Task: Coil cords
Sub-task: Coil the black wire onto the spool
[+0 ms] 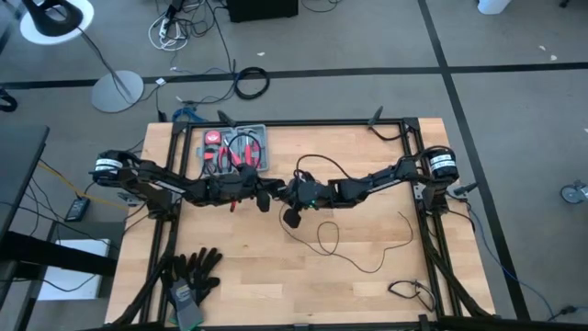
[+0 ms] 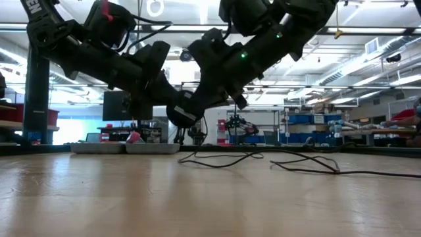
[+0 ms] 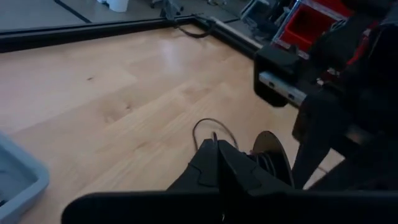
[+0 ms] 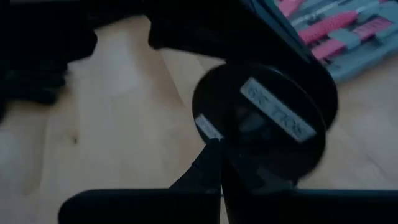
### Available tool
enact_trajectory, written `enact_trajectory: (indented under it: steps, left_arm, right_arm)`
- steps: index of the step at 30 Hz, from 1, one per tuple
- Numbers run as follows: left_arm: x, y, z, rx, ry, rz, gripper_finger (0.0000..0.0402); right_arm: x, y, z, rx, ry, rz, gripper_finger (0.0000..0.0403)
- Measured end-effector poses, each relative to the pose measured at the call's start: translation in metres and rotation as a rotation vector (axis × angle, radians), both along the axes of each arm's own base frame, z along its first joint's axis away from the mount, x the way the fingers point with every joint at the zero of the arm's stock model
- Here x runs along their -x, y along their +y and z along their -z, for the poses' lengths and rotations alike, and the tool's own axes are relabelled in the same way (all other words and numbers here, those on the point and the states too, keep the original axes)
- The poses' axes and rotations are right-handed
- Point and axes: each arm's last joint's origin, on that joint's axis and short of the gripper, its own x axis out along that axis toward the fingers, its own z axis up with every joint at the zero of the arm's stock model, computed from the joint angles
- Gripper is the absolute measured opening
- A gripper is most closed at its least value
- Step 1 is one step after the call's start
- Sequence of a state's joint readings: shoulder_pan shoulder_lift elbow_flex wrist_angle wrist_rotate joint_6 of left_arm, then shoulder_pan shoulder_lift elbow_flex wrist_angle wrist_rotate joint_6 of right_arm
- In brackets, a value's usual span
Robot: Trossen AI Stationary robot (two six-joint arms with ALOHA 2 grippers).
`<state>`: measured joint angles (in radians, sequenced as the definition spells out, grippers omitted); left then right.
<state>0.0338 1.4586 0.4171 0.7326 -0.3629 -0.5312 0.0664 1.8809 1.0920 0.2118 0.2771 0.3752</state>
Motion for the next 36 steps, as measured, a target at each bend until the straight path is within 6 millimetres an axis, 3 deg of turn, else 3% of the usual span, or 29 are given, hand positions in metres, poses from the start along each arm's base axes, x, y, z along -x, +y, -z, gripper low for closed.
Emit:
enact_trajectory:
  steps: [6, 10, 13, 17, 22, 25, 28, 36]
  left_arm:
    - [0.003, 0.001, 0.007, -0.012, 0.076, -0.037, 0.0000]
    - [0.004, 0.001, 0.008, -0.013, 0.081, -0.038, 0.0000]
    - [0.005, 0.001, 0.009, -0.016, 0.084, -0.045, 0.0000]
    - [0.005, 0.000, 0.007, -0.019, 0.066, -0.040, 0.0000]
    - [0.004, -0.003, 0.000, -0.067, 0.034, -0.030, 0.0000]
    - [0.006, -0.003, -0.007, -0.093, 0.009, -0.042, 0.0000]
    - [0.009, -0.003, -0.018, -0.106, -0.035, -0.044, 0.0000]
    - [0.015, -0.003, -0.035, -0.141, -0.089, -0.038, 0.0000]
  right_arm:
    - [0.016, -0.001, -0.014, 0.040, 0.105, 0.049, 0.0000]
    - [0.045, 0.005, -0.035, 0.112, 0.222, 0.124, 0.0000]
    - [0.074, 0.013, -0.044, 0.129, 0.216, 0.178, 0.0000]
    - [0.117, 0.026, -0.032, 0.090, 0.098, 0.242, 0.0000]
    - [0.144, 0.039, 0.013, -0.084, -0.236, 0.239, 0.0001]
    - [0.145, 0.038, 0.034, -0.180, -0.427, 0.246, 0.0005]
    - [0.132, 0.036, 0.046, -0.182, -0.525, 0.250, 0.0007]
    - [0.078, 0.031, 0.062, 0.095, -0.482, 0.215, 0.0010]
